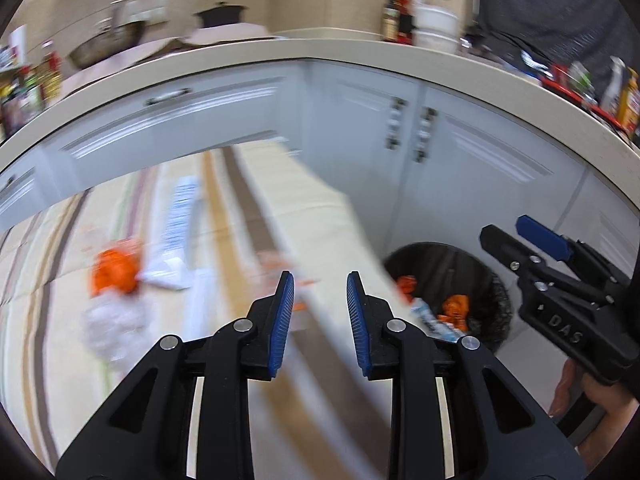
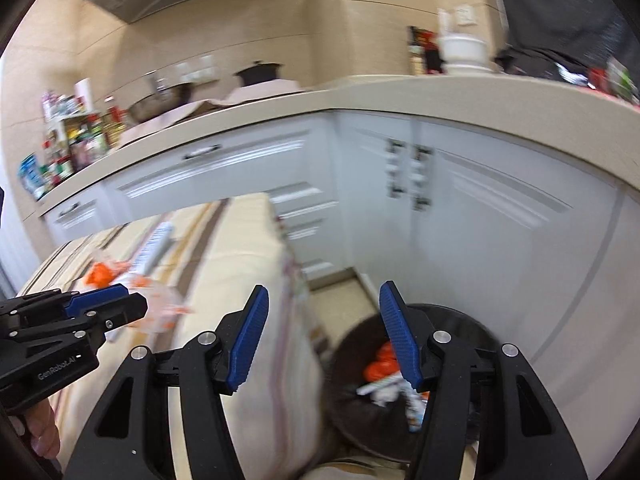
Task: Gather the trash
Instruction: 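Return to the table and grasp the clear orange-printed bag with the right tool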
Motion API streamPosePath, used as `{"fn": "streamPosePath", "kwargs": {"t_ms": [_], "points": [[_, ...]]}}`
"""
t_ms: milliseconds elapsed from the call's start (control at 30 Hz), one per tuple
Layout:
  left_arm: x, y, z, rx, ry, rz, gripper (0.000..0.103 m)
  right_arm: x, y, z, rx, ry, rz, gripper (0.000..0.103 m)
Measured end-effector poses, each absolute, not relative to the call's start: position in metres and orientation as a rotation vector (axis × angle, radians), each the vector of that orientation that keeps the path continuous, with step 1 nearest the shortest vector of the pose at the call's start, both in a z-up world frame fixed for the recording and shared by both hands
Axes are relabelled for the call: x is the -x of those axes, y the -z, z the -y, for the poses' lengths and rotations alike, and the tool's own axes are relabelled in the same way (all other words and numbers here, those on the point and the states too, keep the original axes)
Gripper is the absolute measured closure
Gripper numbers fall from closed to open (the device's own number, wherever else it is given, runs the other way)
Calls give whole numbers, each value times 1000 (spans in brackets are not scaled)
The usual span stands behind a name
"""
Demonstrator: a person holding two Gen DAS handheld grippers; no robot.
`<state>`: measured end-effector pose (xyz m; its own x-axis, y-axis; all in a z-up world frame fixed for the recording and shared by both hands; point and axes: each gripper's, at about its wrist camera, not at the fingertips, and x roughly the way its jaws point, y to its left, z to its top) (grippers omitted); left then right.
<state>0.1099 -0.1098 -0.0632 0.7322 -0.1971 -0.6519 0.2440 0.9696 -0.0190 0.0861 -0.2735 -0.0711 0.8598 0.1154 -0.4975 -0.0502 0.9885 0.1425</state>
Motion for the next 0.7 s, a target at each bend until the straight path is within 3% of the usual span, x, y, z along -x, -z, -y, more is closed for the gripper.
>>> {"fn": "streamPosePath", "kwargs": {"t_ms": [100, 400, 700], "points": [[-105, 61, 73, -36, 170, -697, 58, -90, 65, 243, -95, -153, -531, 45], [-98, 62, -13, 43, -2, -691, 50, -98, 57, 180, -40, -273, -557, 44], [-90, 68, -48, 64, -42, -685, 43, -118, 66, 143, -4, -300, -635, 44]]}}
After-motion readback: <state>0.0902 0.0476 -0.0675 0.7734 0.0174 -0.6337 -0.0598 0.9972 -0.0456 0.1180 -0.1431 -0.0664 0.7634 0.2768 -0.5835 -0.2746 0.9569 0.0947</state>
